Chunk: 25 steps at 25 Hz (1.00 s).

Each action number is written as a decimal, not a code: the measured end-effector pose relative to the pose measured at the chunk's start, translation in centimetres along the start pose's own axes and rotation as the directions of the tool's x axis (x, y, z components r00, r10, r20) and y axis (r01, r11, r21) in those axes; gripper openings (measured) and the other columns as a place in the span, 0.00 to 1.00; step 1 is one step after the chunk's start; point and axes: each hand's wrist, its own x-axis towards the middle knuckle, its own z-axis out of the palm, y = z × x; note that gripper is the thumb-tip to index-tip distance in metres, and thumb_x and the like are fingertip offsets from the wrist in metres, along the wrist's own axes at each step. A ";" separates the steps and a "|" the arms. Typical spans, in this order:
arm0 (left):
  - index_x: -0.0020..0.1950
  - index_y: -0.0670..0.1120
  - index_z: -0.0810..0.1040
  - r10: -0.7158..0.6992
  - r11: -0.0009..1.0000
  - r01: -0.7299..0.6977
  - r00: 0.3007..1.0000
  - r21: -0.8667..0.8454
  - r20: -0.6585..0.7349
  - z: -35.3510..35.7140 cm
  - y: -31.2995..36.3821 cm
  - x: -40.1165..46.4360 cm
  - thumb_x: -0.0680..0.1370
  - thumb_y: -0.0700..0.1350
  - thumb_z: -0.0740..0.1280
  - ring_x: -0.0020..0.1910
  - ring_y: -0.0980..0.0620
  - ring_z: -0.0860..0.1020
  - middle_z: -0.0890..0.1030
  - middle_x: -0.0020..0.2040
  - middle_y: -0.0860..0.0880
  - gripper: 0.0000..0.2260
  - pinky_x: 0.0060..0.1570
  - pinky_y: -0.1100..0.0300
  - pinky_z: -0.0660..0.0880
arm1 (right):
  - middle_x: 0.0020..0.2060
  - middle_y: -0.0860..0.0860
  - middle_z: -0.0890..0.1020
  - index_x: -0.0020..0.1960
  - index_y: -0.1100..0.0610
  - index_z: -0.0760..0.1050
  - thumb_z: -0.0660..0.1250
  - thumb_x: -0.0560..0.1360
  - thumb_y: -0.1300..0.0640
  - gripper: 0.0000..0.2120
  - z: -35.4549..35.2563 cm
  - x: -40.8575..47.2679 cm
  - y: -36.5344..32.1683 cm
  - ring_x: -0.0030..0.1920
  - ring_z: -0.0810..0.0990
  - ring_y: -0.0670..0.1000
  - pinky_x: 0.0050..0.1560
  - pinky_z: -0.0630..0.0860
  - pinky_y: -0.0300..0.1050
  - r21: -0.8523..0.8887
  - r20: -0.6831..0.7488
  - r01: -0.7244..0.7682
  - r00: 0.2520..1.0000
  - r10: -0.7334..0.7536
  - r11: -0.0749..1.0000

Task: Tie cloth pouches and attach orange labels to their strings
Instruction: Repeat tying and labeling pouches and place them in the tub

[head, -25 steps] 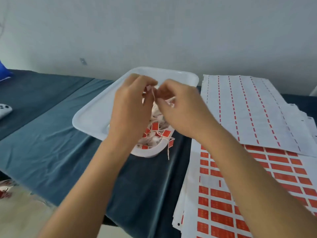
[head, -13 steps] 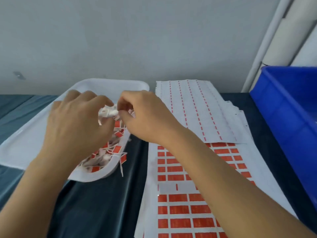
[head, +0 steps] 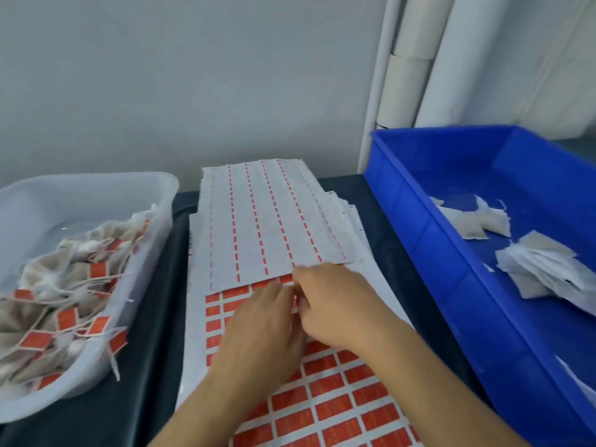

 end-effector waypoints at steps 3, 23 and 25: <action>0.68 0.60 0.73 0.058 0.977 -0.077 0.993 0.199 0.101 2.3 0.2 -0.2 0.84 0.59 0.57 0.60 0.57 0.72 0.76 0.64 0.60 0.14 0.65 0.61 0.71 | 0.39 0.45 0.76 0.42 0.45 0.66 0.63 0.81 0.53 0.11 1.6 -1.0 1.6 0.39 0.78 0.47 0.39 0.70 0.41 0.009 0.055 -0.068 0.996 0.067 0.998; 0.69 0.61 0.78 0.235 0.967 -0.251 0.941 0.038 0.241 3.9 2.4 1.4 0.80 0.65 0.54 0.65 0.57 0.78 0.79 0.66 0.63 0.23 0.67 0.57 0.76 | 0.44 0.53 0.80 0.52 0.57 0.78 0.71 0.76 0.56 0.06 -10.6 1.8 20.7 0.40 0.76 0.54 0.37 0.74 0.48 -0.112 -0.268 -0.660 0.740 0.617 0.743; 0.67 0.60 0.80 0.239 0.968 -0.251 0.942 0.022 0.234 3.9 2.3 1.4 0.80 0.63 0.57 0.63 0.55 0.79 0.81 0.64 0.62 0.21 0.64 0.56 0.77 | 0.41 0.53 0.77 0.48 0.57 0.74 0.72 0.76 0.53 0.10 -9.2 2.4 21.8 0.37 0.73 0.53 0.34 0.68 0.46 -0.145 -0.269 -0.723 0.685 0.676 0.675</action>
